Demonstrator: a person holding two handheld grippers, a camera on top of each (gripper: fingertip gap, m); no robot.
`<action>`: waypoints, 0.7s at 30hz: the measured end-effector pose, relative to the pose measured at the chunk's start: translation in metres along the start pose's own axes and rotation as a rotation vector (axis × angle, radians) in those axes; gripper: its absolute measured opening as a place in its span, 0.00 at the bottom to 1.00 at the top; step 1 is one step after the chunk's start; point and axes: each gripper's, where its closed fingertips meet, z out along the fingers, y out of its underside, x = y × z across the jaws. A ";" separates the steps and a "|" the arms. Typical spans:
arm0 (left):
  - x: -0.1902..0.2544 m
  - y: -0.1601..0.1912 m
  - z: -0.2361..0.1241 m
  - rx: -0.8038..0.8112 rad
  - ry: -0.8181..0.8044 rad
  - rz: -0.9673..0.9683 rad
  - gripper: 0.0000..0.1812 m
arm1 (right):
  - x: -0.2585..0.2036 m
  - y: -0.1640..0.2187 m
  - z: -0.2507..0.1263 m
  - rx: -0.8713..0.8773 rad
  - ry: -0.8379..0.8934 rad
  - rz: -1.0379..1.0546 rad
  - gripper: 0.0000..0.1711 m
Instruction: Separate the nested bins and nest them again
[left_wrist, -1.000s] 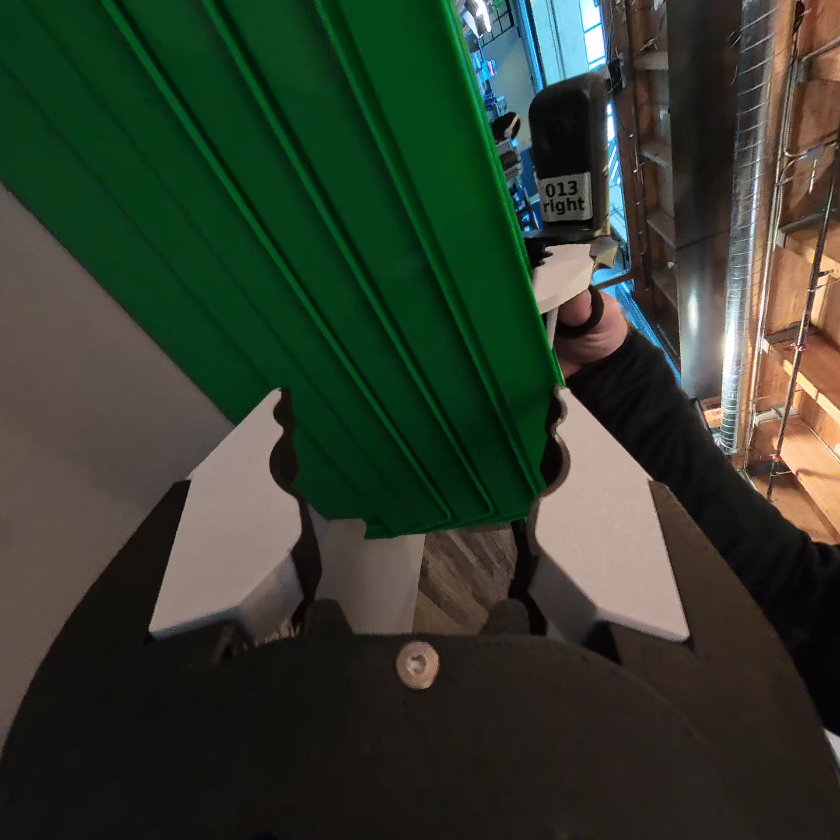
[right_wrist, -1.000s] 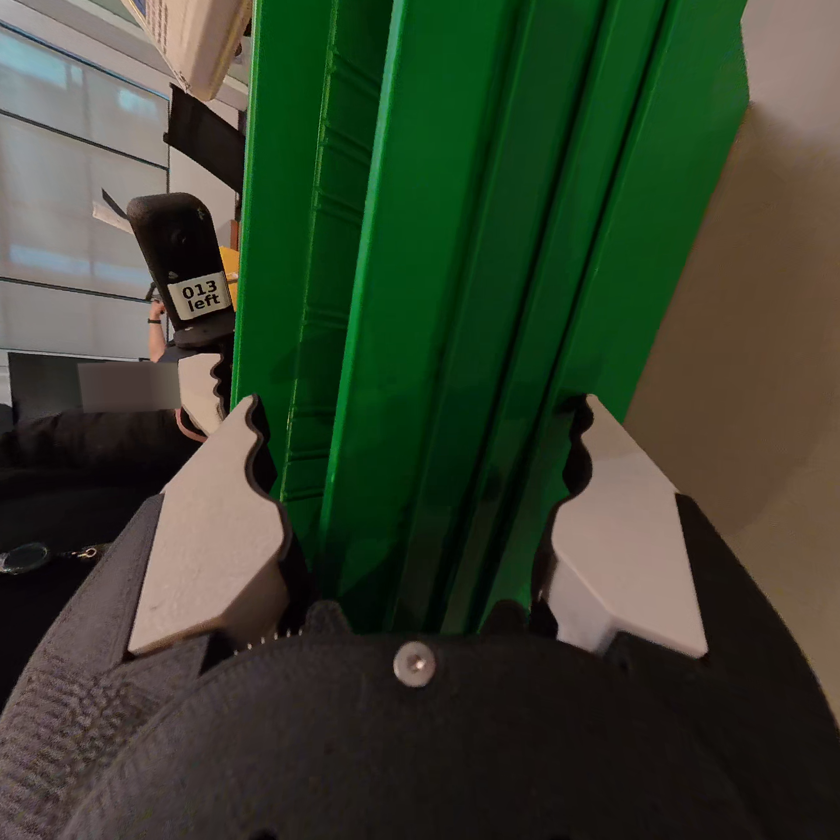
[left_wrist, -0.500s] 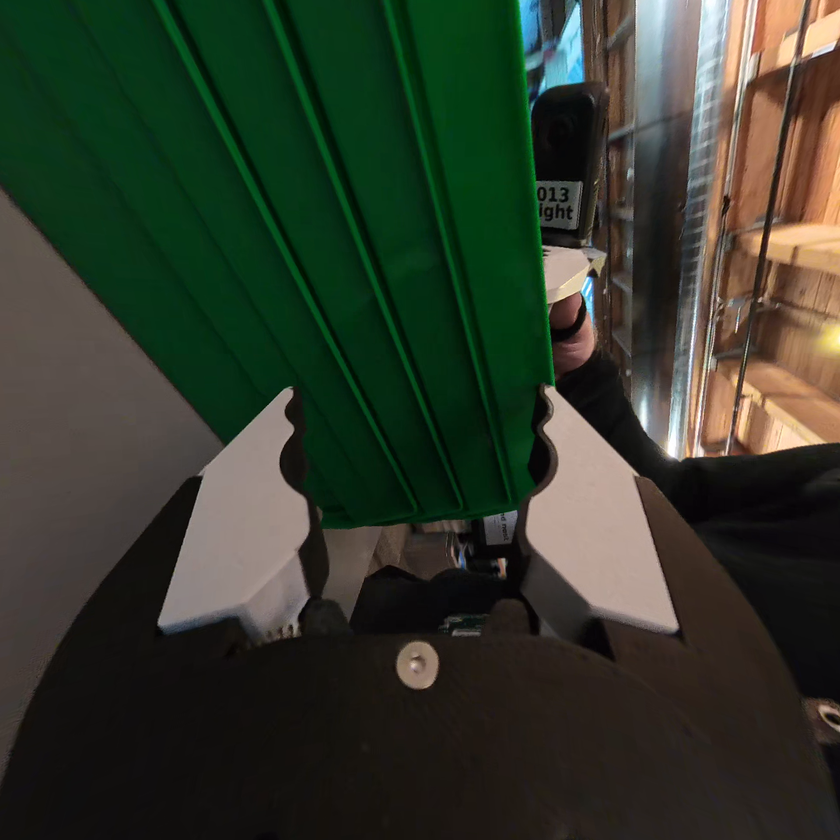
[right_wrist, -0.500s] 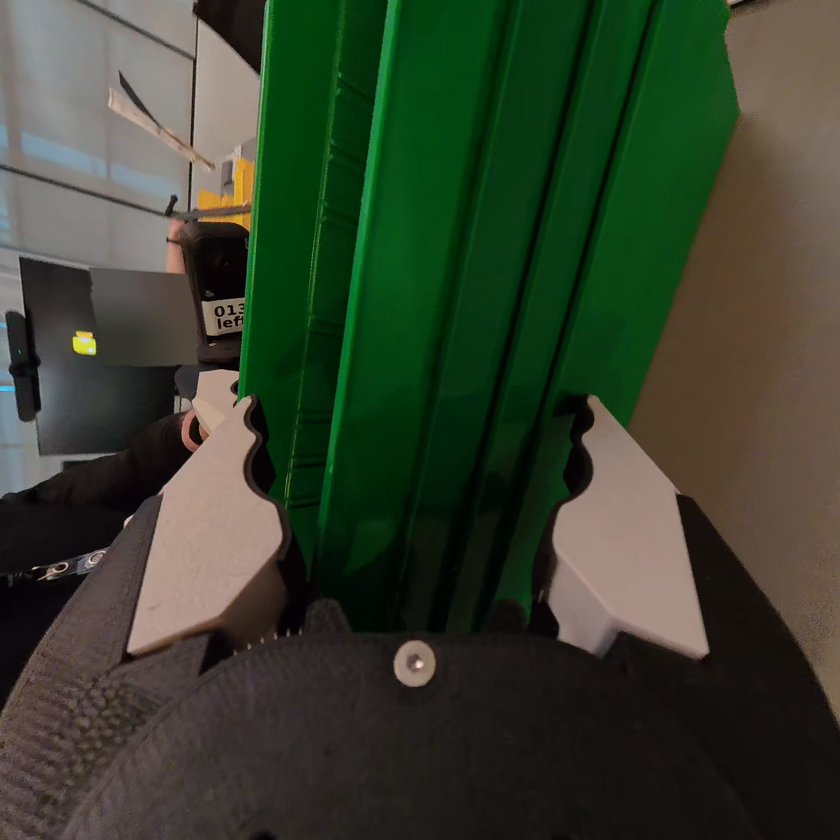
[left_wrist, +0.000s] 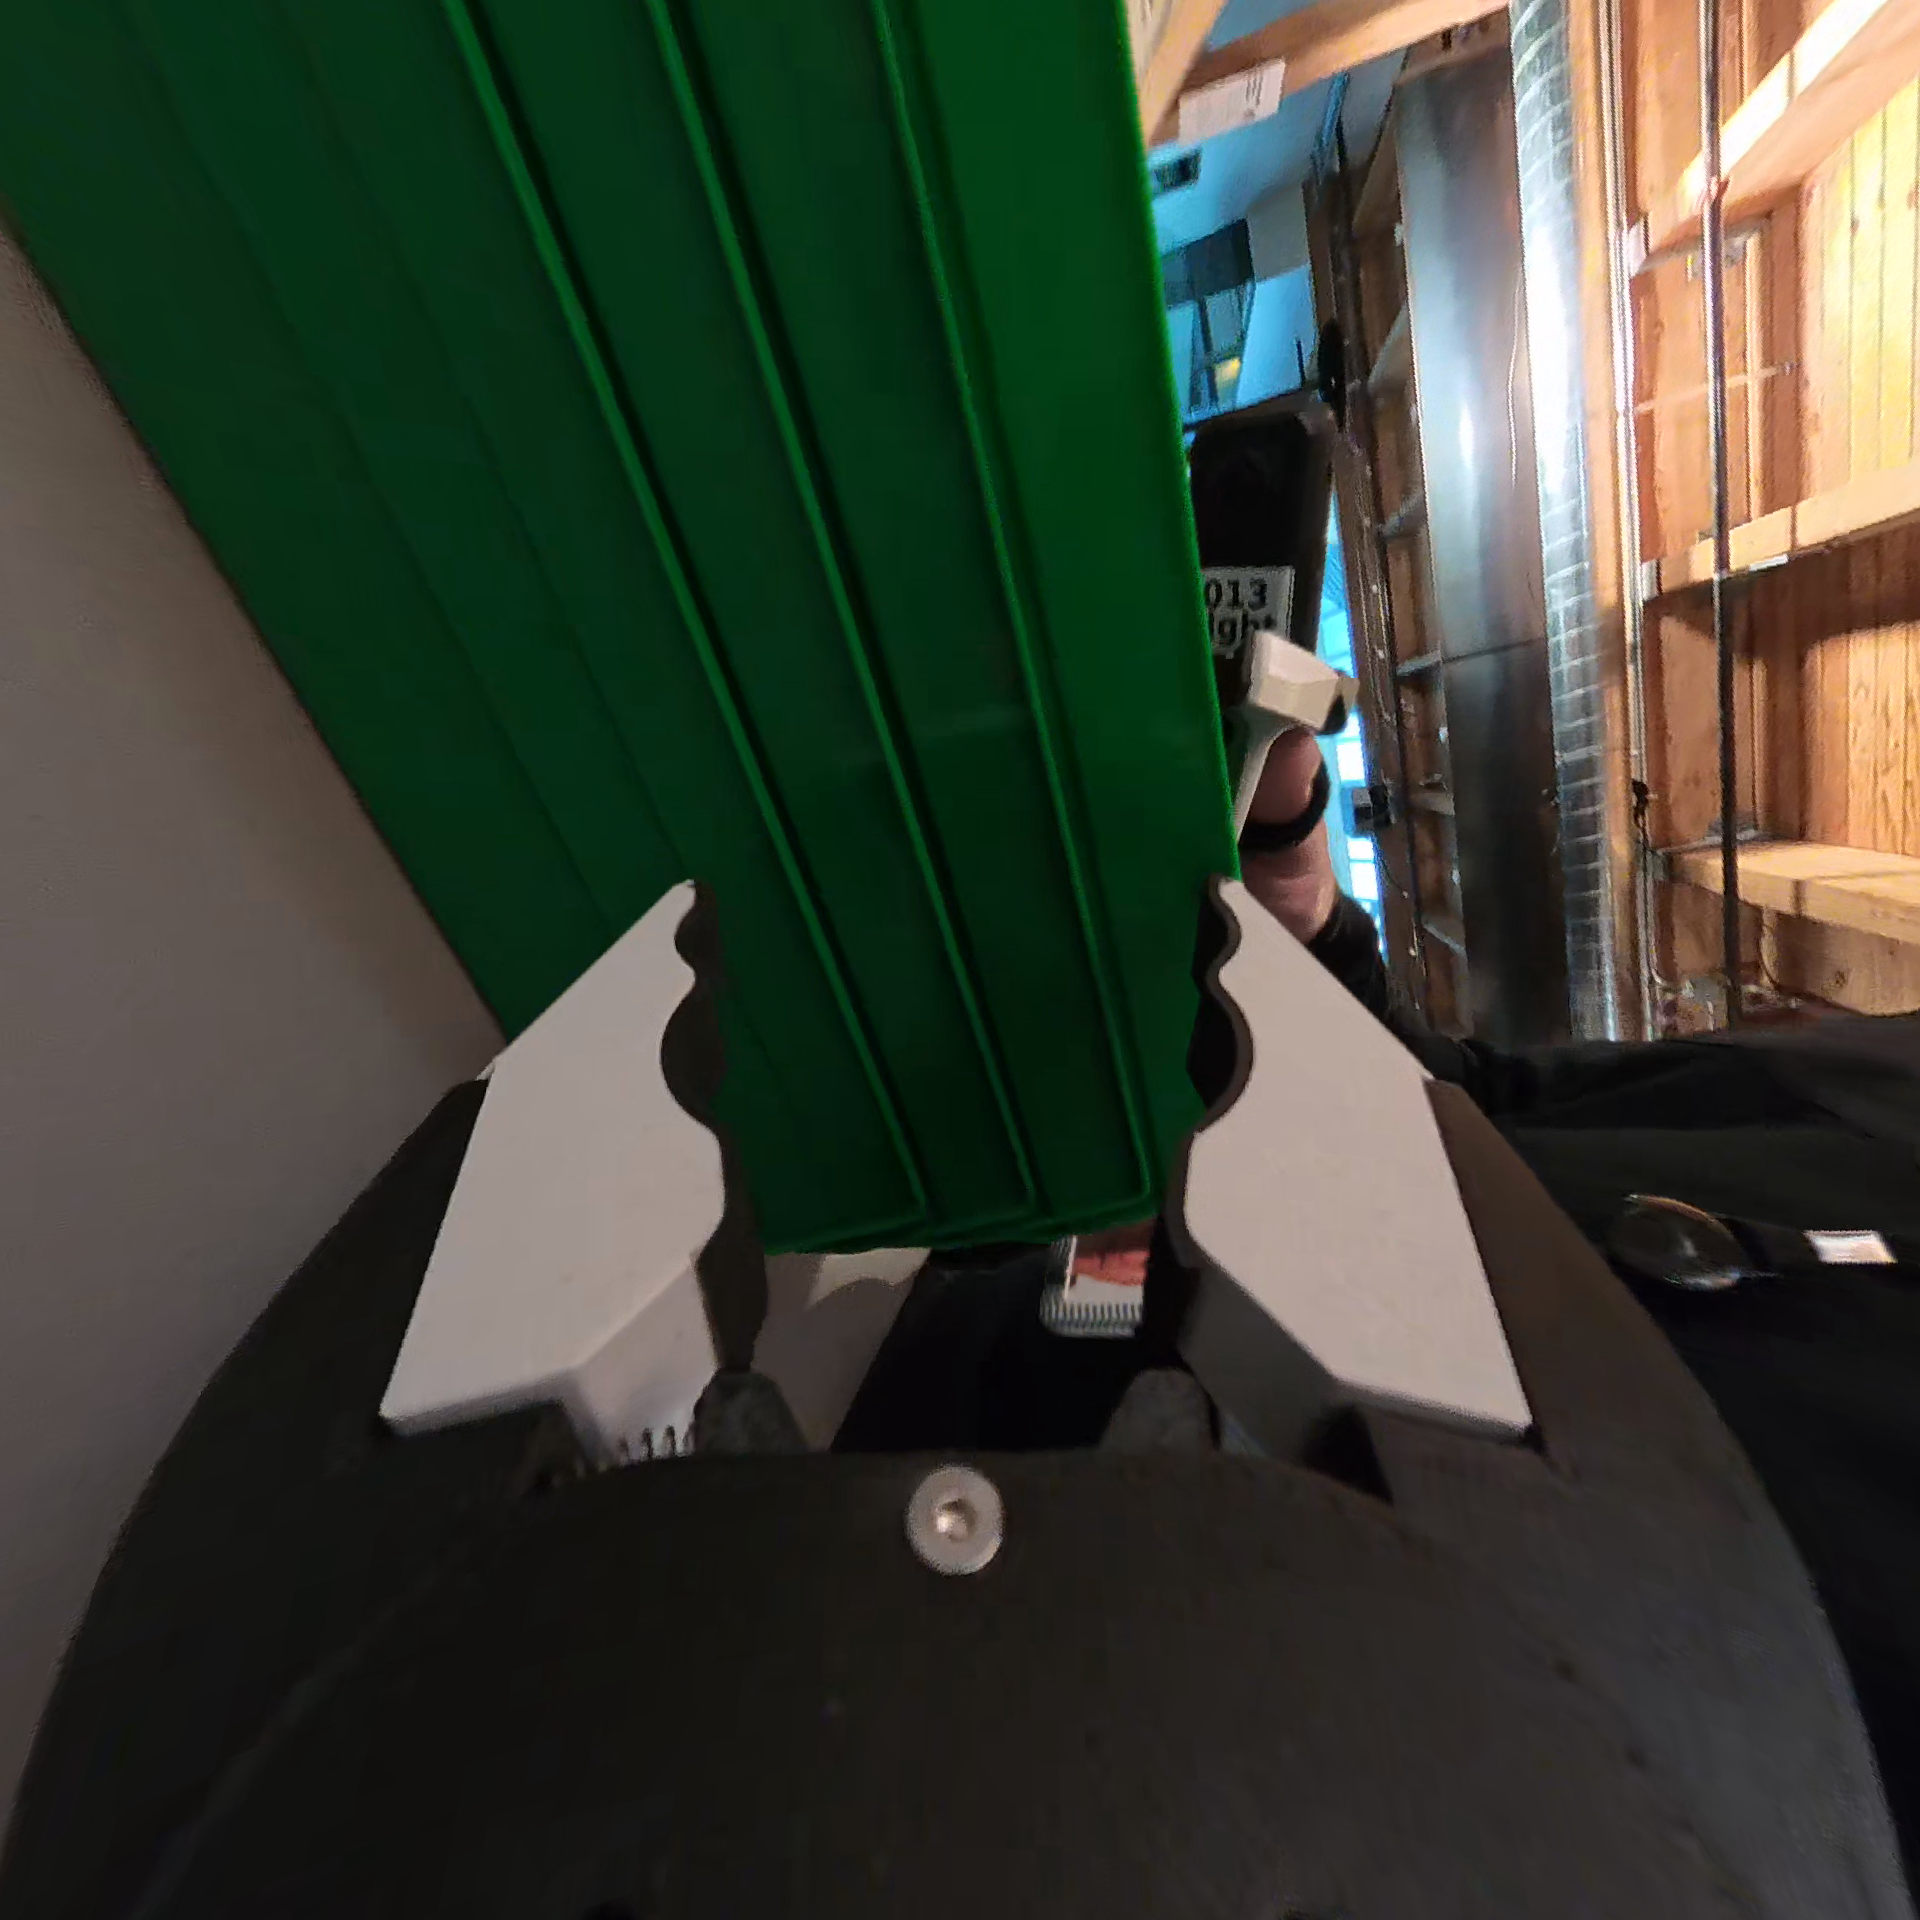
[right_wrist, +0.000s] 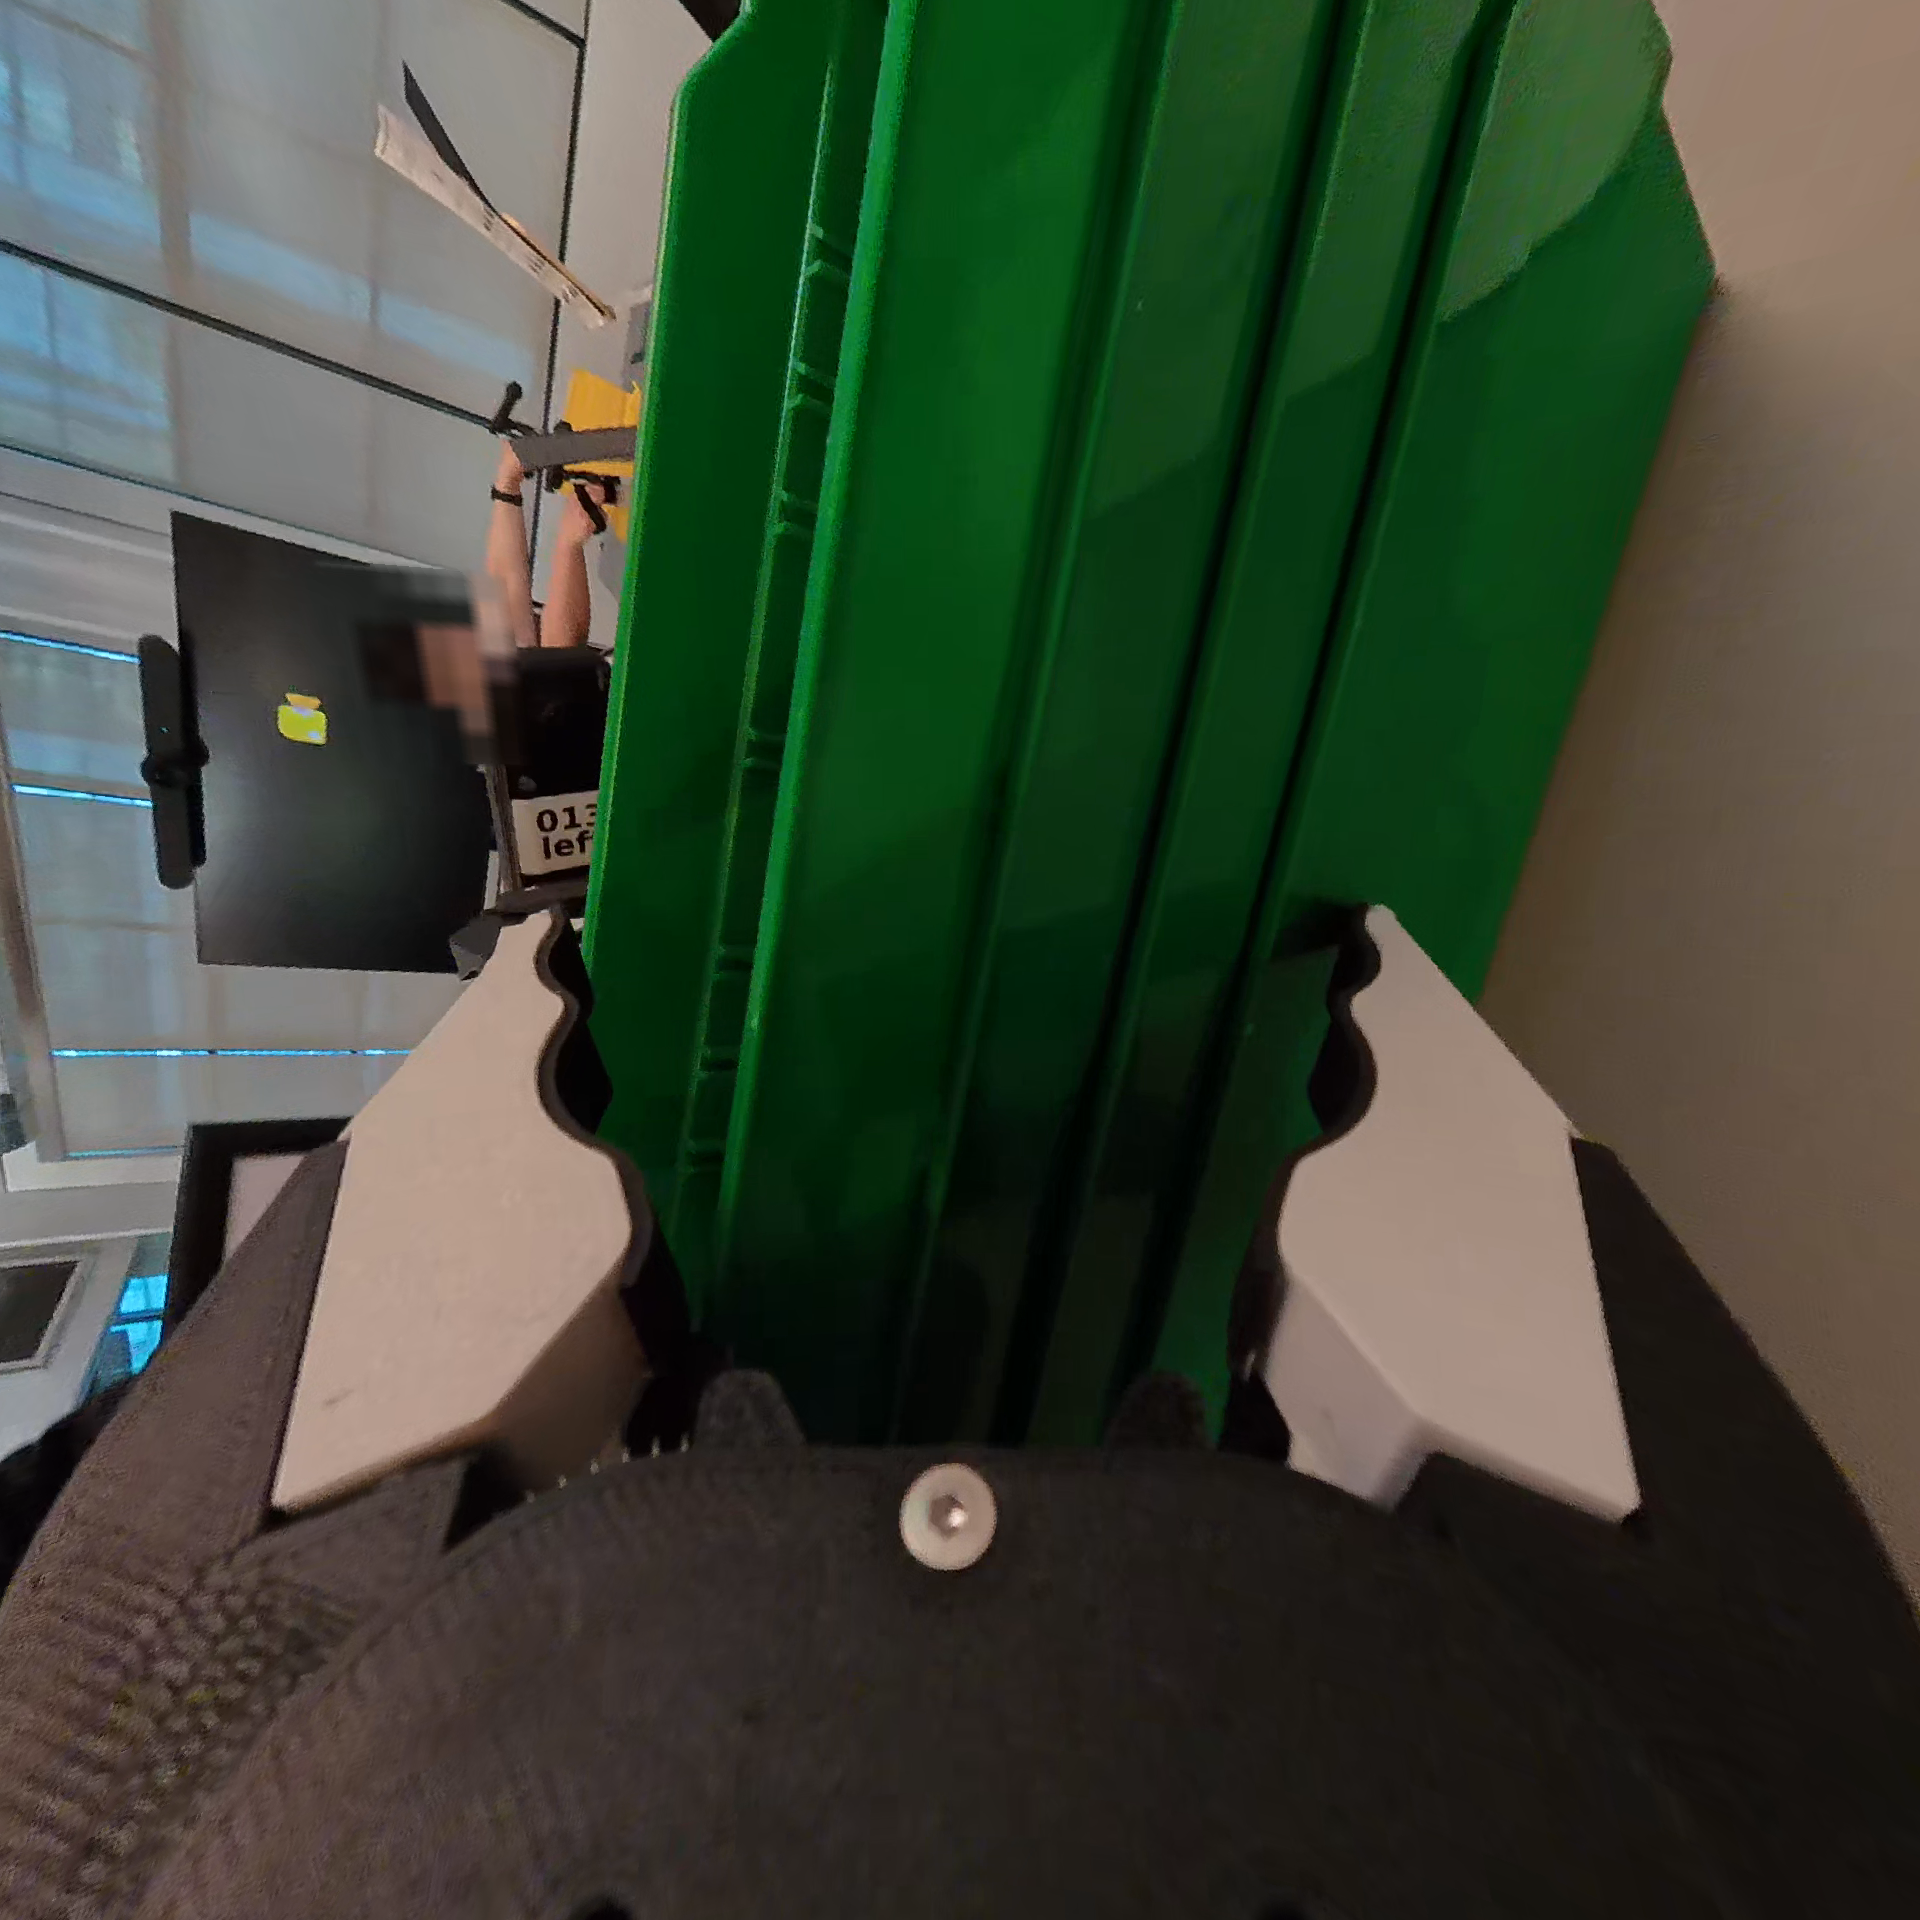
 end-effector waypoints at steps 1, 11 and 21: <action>-0.003 -0.007 -0.010 0.019 -0.010 0.002 0.48 | -0.004 -0.002 0.009 0.010 -0.002 0.004 0.81; -0.035 -0.073 -0.090 0.194 -0.110 0.007 0.44 | -0.049 -0.007 0.088 0.064 -0.054 0.000 0.88; -0.055 -0.105 -0.146 0.288 -0.225 0.028 0.44 | -0.076 0.006 0.129 0.021 -0.126 -0.029 0.89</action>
